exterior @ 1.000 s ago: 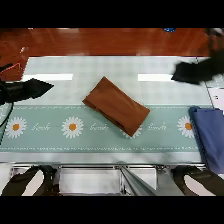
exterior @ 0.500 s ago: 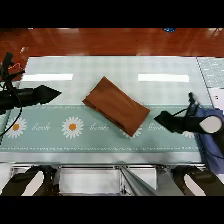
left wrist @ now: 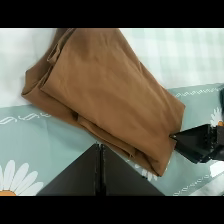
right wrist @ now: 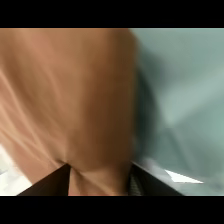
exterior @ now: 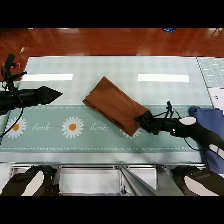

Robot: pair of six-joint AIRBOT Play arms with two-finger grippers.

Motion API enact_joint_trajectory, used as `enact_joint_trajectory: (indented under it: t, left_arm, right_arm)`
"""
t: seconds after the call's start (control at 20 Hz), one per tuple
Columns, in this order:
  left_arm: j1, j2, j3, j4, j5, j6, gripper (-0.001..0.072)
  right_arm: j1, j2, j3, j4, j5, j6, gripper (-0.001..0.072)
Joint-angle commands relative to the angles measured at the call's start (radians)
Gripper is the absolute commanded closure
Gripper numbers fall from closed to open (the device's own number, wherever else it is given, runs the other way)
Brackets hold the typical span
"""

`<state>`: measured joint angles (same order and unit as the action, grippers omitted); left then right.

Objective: Fold the shirts.

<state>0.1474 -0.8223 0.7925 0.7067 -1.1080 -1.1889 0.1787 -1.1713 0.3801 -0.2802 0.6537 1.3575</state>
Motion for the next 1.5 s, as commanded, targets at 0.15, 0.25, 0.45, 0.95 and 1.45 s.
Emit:
enact_joint_trajectory:
  t: [0.15, 0.25, 0.45, 0.95, 1.45]
  left_arm:
    - [0.000, -0.001, 0.000, 0.000, 0.000, 0.000, 0.0686]
    - [0.000, -0.001, 0.000, 0.000, 0.000, 0.000, 0.0686]
    - [0.000, -0.001, 0.000, 0.000, 0.000, 0.000, 0.0686]
    - [0.000, -0.001, -0.025, 0.019, 0.008, 0.018, 0.0686]
    - [0.000, -0.001, -0.031, 0.018, 0.035, 0.018, 0.0686]
  right_arm:
    - [0.047, -0.254, 0.235, 0.113, 0.079, -0.156, 0.0569]
    - [0.099, -0.305, 0.353, 0.106, 0.087, -0.195, 0.0683]
    - [0.158, -0.369, 0.623, -0.079, 0.139, -0.079, 0.0684]
    - [0.028, -0.370, 1.312, -0.565, 0.476, 0.248, 0.0684]
    - [-0.490, -0.175, 1.478, -0.568, 0.764, 0.308, 0.0684]
